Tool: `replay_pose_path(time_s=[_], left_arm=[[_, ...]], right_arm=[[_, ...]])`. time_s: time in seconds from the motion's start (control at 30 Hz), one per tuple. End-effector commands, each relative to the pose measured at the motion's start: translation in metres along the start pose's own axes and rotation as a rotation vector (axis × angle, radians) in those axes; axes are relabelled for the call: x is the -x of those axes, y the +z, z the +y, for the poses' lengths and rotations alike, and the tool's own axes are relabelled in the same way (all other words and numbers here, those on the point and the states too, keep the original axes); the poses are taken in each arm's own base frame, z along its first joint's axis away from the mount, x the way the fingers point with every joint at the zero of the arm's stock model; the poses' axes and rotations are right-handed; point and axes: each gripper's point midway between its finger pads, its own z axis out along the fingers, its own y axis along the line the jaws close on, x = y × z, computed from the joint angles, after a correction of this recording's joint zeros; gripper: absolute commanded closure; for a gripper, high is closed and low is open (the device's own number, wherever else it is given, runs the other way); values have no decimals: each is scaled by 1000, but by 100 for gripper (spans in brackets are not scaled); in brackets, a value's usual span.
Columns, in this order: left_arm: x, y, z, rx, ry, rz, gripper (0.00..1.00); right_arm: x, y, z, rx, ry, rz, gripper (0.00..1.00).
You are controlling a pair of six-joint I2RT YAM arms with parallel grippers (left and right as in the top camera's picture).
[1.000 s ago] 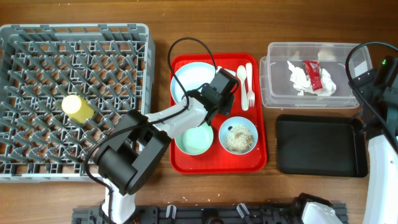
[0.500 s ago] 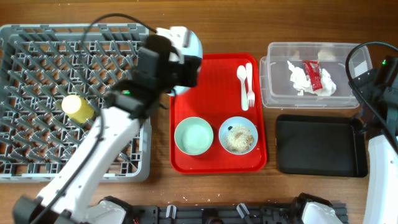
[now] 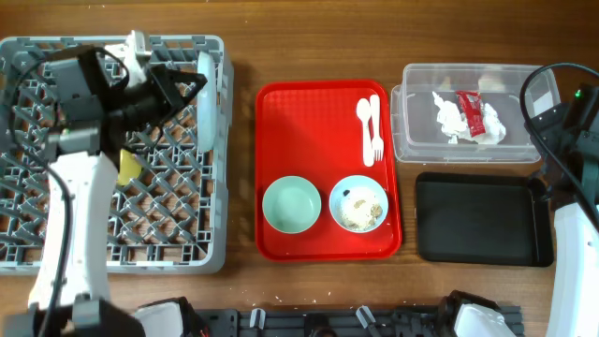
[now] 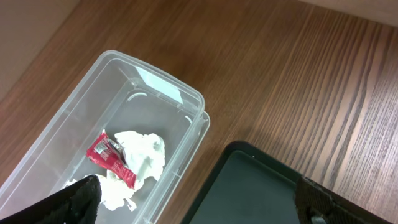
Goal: Sort waste into correct bins and load items into the dishwasher rack
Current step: 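Carry the light-blue plate with the left gripper and stand it in the rack, then reach the left gripper to the green bowl rim and grasp it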
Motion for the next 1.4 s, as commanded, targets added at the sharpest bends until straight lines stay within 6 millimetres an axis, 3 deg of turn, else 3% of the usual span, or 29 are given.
replay_pose_path(time_s=[0.0,0.07,0.1,0.13,0.17,0.2,0.37,0.43,0.5,0.57,0.6,0.63,0.67,0.7,0.73,0.77,0.87,0.97,1.07,1.1,1.17,1.23,1.3,1.37], left_arm=[[-4,18,24,-1,-52,62,96],[-3,20,30,9,-65,65,96],[0,18,35,27,-67,49,80],[4,14,37,32,-69,33,41],[9,8,41,38,-75,14,8],[13,2,43,43,-80,-2,0],[31,-52,26,105,-25,-167,0],[22,-68,15,170,48,-200,0],[2,-75,0,177,91,-172,10],[-38,-68,-22,154,85,-68,31],[-61,-61,-29,144,75,11,35],[-98,-47,-41,127,76,147,30],[-129,-34,-51,116,96,264,19],[-152,-25,-59,100,123,349,17],[-197,-6,-79,51,199,508,10],[-214,1,-86,35,234,563,10],[-263,34,-82,113,359,684,14],[-298,63,-48,330,358,740,34],[-307,71,-35,382,370,771,49],[-304,72,-34,385,365,763,47],[-292,70,-33,388,345,735,32],[-277,64,-24,422,304,710,32],[-267,52,2,561,304,694,35],[-273,46,11,613,318,718,36]], right_arm=[[0,1,-1,-3,13,2,0],[0,1,-1,-3,13,2,0],[0,1,-1,-3,13,2,0],[0,1,-1,-3,13,2,0],[0,1,-1,-3,14,2,0],[0,1,-1,-3,13,2,0],[0,1,-1,-3,13,2,0],[0,1,-1,-3,13,2,0],[0,1,-1,-3,13,2,0],[0,1,-1,-3,13,2,0],[0,1,-1,-3,13,2,0],[0,1,-1,-3,14,2,0],[0,1,-1,-3,13,2,0],[0,1,-1,-3,13,2,0],[0,1,-1,-3,13,2,0],[0,1,-1,-3,13,2,0],[0,1,-1,-3,13,2,0],[0,1,-1,-3,13,2,0],[0,1,-1,-3,13,2,0],[0,1,-1,-3,14,2,0],[0,1,-1,-3,13,2,0],[0,1,-1,-3,13,2,0],[0,1,-1,-3,13,2,0],[0,1,-1,-3,13,2,0]])
